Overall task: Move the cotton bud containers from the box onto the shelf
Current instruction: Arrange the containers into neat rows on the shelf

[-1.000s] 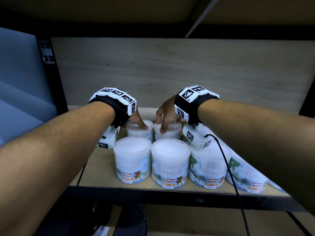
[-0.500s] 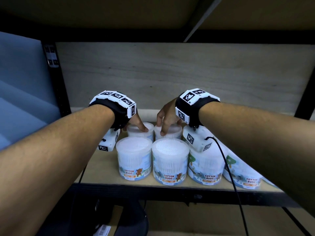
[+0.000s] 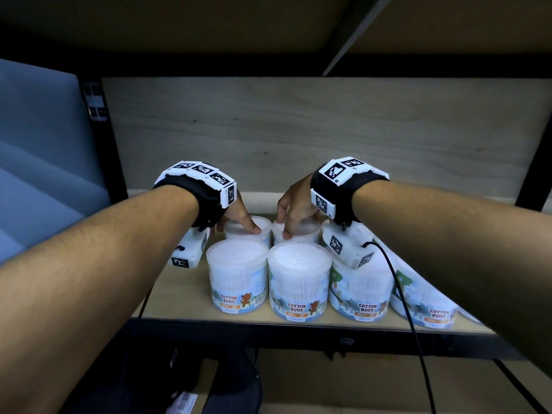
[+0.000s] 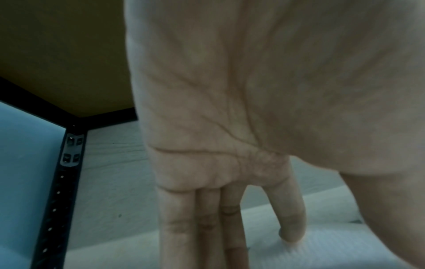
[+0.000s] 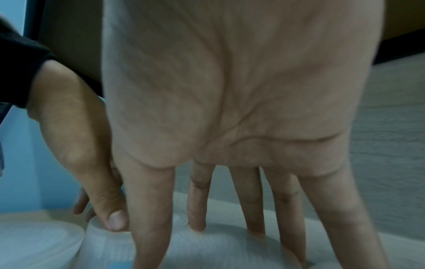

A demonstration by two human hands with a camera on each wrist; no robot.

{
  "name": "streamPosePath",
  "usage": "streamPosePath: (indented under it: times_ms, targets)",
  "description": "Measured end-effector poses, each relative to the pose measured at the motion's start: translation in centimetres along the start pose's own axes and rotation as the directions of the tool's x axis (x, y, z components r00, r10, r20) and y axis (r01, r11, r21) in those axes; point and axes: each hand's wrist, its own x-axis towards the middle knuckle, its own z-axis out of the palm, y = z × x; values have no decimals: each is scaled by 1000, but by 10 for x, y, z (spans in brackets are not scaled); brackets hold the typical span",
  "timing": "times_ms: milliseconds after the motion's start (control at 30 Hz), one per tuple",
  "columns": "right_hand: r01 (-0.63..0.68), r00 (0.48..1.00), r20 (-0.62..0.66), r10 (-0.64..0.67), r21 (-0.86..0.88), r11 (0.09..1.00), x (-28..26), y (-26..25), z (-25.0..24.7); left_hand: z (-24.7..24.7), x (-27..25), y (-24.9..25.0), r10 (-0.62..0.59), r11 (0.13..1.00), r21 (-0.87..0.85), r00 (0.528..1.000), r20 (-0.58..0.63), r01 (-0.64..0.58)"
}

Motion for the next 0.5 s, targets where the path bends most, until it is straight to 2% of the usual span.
streamPosePath:
  times_ms: [200, 500]
  targets:
    - [-7, 1000, 5, 7, 36, 999, 0, 1, 1, 0, -6, -4, 18, 1000, -14, 1000, 23, -18]
    - [13, 999, 34, -16, 70, 997, -1, 2, 4, 1, -14, -6, 21, 1000, -3, 1000, -5, -21]
